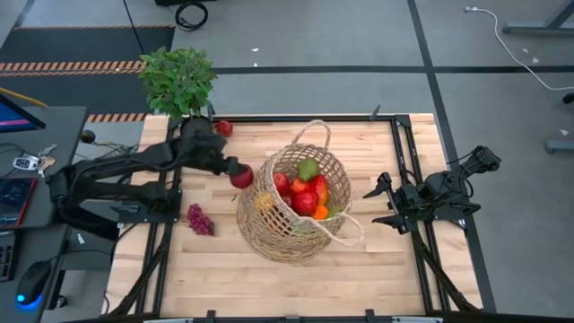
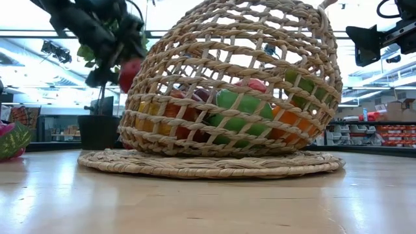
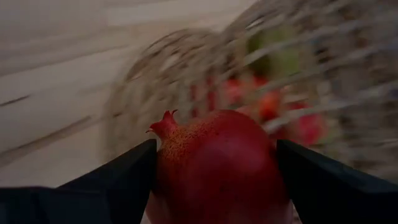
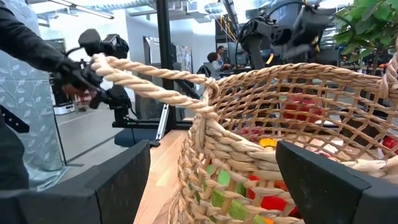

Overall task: Build produce basket
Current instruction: Put the red pomegranate into the brown basket

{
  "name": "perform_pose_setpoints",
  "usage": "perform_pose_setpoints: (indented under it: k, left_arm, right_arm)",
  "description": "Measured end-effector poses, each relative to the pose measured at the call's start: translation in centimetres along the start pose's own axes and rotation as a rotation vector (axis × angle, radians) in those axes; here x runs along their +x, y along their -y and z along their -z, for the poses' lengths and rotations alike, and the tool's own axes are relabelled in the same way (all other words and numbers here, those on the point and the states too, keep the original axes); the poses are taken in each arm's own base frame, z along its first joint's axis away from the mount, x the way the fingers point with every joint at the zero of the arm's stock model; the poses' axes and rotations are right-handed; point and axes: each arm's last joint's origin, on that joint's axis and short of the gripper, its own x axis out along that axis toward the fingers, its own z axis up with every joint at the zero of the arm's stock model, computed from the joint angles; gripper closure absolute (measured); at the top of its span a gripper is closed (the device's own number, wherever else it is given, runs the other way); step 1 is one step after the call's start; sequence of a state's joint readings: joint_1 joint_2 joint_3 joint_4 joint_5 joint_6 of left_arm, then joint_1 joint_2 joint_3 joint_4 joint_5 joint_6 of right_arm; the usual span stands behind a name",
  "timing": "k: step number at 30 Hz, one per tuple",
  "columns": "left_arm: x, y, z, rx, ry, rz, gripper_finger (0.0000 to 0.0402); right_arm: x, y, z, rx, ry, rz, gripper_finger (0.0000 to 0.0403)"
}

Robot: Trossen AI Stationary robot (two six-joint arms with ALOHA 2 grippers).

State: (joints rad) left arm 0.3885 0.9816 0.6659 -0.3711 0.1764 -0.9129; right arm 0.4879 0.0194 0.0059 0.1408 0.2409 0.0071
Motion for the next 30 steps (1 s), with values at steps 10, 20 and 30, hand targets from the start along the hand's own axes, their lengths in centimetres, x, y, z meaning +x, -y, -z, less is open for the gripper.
perform_pose_setpoints:
  k: [10, 20, 30]
  left_arm:
    - [-4.7, 2.8, -1.0, -0.079, 0.198, 0.369, 0.0082]
    - [-8.7, 6.1, -2.6, -0.048, 0.445, 0.831, 0.0082]
    - [-9.9, 6.8, -2.9, -0.013, 0.520, 0.955, 0.0082]
  right_arm:
    - [0.0, 0.0, 0.0, 0.000, 0.000, 0.001, 0.0053]
    - [0.0, 0.0, 0.0, 0.000, 0.000, 0.001, 0.0053]
    - [0.0, 0.0, 0.0, 0.000, 0.000, 0.000, 0.0053]
